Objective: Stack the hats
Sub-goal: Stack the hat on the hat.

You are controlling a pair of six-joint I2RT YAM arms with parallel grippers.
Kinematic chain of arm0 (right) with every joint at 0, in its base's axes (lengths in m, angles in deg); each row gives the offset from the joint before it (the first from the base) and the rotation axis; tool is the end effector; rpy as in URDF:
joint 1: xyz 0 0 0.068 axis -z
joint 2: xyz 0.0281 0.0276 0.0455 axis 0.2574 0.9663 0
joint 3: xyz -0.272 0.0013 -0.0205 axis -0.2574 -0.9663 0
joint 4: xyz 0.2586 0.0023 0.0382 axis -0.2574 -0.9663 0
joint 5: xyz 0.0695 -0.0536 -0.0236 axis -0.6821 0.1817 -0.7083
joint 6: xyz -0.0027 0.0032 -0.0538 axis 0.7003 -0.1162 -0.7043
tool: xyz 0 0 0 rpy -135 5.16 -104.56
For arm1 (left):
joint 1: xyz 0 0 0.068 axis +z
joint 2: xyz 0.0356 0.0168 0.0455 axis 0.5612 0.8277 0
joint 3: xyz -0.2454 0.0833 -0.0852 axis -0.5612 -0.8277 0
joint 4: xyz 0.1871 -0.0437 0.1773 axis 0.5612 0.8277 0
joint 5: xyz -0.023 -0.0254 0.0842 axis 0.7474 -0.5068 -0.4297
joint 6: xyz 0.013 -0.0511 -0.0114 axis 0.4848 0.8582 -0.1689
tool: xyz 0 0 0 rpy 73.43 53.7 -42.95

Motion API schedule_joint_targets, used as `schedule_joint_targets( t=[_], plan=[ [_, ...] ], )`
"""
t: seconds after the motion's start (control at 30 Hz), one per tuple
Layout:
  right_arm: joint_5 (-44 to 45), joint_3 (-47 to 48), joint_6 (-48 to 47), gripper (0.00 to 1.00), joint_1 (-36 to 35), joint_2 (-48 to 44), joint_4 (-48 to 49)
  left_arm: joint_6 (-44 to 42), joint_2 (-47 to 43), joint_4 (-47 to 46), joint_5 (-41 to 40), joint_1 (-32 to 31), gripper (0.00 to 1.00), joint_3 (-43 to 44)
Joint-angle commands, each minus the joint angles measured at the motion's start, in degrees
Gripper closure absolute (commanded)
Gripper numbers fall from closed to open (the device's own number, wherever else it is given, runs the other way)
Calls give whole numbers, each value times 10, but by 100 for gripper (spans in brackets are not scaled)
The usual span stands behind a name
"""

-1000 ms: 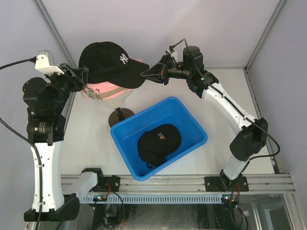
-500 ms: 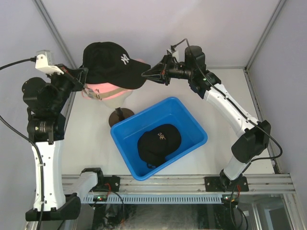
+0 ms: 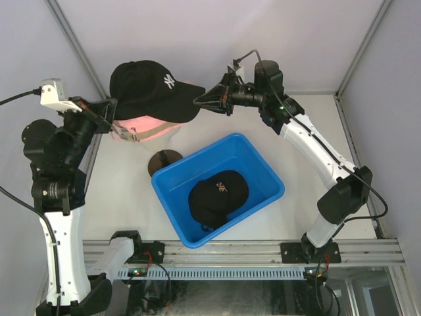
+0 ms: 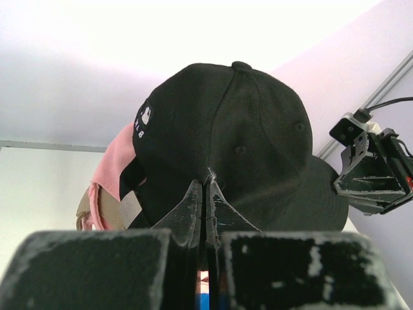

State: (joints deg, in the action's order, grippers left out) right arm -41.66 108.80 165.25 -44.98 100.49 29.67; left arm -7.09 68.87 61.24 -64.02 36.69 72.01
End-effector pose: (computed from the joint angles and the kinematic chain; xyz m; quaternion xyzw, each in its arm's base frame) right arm 0.3224 0.2160 0.4378 0.0499 0.7347 0.6657 0.1208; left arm 0.1279 -0.0037 0.5149 -0.0435 0.6662 -0.2112 0.7139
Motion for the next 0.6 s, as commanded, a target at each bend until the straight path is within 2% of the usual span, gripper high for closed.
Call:
schedule_joint_targets(
  t=[0.0, 0.27, 0.57],
  plan=[
    [-3, 40, -7, 100, 16, 1, -7, 4, -23, -26, -16, 7, 100, 10],
    [-20, 118, -7, 100, 20, 52, -28, 1, -14, -22, -25, 7, 100, 28],
    [-41, 197, -7, 100, 12, 101, -25, -19, -20, -30, -90, 8, 100, 44]
  ],
)
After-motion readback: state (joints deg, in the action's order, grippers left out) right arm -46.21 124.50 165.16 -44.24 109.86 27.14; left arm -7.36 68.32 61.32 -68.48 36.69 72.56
